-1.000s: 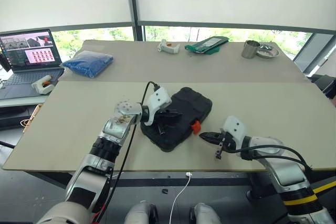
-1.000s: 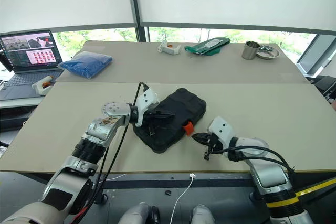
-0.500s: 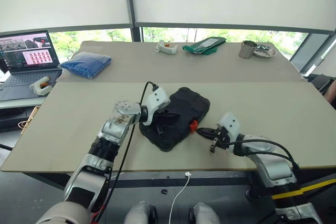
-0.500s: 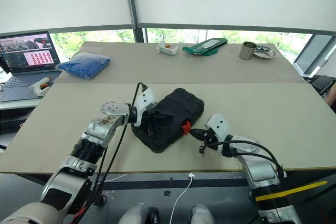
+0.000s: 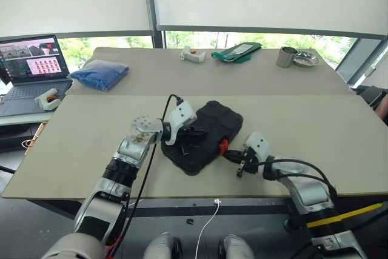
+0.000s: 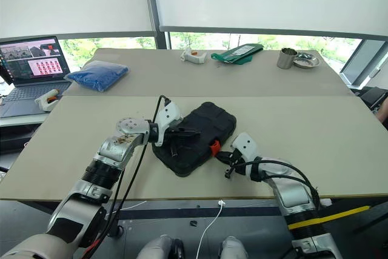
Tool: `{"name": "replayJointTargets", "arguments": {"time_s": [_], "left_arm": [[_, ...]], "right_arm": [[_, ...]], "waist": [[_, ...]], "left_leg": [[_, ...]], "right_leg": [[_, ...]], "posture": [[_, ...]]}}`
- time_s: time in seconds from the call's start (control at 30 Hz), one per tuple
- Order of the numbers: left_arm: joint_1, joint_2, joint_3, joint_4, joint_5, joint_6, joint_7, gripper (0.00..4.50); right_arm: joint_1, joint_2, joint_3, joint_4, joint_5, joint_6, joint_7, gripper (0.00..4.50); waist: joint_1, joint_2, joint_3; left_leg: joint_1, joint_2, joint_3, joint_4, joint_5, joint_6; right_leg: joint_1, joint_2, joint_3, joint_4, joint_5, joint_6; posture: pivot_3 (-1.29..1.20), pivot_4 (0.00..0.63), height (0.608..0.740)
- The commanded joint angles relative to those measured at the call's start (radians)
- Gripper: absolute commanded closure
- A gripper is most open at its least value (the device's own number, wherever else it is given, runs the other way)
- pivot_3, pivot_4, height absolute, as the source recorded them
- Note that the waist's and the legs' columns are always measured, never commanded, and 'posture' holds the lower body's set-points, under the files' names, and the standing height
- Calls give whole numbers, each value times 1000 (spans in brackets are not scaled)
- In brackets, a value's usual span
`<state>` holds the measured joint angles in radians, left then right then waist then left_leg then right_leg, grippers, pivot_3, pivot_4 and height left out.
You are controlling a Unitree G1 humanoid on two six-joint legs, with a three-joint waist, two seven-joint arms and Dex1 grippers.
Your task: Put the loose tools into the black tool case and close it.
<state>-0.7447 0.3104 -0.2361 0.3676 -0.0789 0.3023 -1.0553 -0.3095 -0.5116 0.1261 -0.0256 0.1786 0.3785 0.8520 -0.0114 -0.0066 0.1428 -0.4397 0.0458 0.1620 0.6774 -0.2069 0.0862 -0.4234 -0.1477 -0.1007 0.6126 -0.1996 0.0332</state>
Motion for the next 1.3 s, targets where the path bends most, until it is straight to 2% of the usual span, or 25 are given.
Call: {"name": "replayJointTargets", "arguments": {"time_s": [0.03,0.13,0.37,0.9,1.3], "left_arm": [[54,-22,-131,91,60,7,-59,4463],[44,-21,-175,113,98,12,-69,4463],[38,-26,-224,136,146,65,-65,4463],[44,-26,-195,132,145,84,-63,4463],[47,-19,-183,137,139,107,-50,4463]], "right_arm": [[15,-63,-33,-136,38,65,29,4500],[42,-100,-57,-181,54,105,30,4500],[23,-90,-67,-202,74,136,-5,4500],[-63,10,-8,-91,53,119,-17,4500],[-152,71,36,17,50,148,7,4500]], "waist": [[6,0,0],[17,0,-1],[29,-2,-14],[12,-5,-25],[-7,-6,-25]], "left_leg": [[0,0,0,0,0,0],[0,0,0,0,-2,1],[0,-1,0,0,-5,0],[3,3,0,0,-5,-2],[14,4,-1,-3,-7,-6]], "right_leg": [[0,0,0,0,0,0],[0,0,0,-2,-1,0],[1,0,0,-4,-3,2],[1,0,-1,-3,-2,1],[2,0,-1,-2,-1,0]], "posture": [[0,150,740],[0,150,740],[0,150,740],[0,150,740],[0,150,740]]}}
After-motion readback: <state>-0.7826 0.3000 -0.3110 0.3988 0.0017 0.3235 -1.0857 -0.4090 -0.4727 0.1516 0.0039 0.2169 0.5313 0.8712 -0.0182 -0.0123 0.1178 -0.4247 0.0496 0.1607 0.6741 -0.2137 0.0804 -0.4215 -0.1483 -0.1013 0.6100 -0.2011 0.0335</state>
